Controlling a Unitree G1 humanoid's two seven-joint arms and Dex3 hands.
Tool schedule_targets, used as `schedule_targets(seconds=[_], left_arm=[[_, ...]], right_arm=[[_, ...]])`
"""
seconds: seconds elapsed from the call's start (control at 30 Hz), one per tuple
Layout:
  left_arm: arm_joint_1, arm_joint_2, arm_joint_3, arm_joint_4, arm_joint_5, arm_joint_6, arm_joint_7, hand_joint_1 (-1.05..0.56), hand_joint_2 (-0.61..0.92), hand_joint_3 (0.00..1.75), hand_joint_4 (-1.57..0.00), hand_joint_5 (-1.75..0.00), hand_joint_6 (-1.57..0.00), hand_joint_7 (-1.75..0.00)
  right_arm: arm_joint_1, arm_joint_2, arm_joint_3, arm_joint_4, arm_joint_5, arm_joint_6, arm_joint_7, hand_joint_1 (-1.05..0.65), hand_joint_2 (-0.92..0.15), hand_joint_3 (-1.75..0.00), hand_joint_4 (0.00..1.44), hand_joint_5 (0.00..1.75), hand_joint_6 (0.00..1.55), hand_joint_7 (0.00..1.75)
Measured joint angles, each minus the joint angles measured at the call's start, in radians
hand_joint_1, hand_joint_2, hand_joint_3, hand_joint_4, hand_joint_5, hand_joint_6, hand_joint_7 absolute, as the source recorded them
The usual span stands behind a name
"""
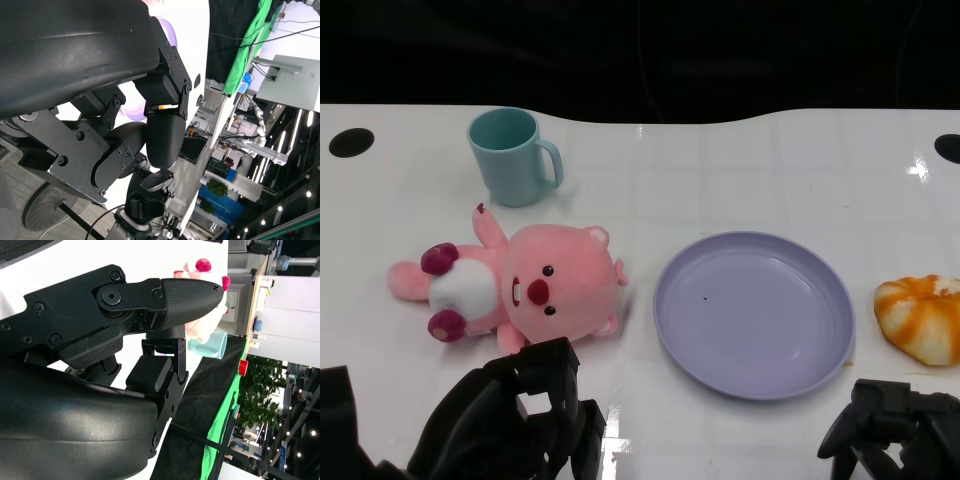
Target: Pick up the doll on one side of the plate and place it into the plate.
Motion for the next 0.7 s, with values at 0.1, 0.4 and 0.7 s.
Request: schedule_targets(seconds=[0.1, 0.4, 0.7], left_arm=[[0.000, 0.000, 0.000, 0.000, 0.000, 0.000, 0.000, -0.09, 0.46, 1.40, -0.93, -1.67, -0.84, -1.57], [0.000, 0.000, 0.000, 0.000, 0.000, 0.000, 0.000, -0.09, 0.47, 1.40, -0.92, -1.67, -0.83, -1.58], [0.000, 0.000, 0.000, 0.000, 0.000, 0.000, 0.000, -0.09, 0.46, 1.40, -0.92, -1.69, -0.83, -1.59]], right_arm=[[0.000, 0.000, 0.000, 0.000, 0.000, 0.000, 0.000, -0.95, -0.92, -0.43, 0.97, 1.41, 0.97, 1.09], [0.000, 0.000, 0.000, 0.000, 0.000, 0.000, -0.001, -0.95, -0.92, -0.42, 0.97, 1.41, 0.96, 1.10], [0.000, 0.000, 0.000, 0.000, 0.000, 0.000, 0.000, -0.94, -0.92, -0.42, 0.96, 1.42, 0.96, 1.11]])
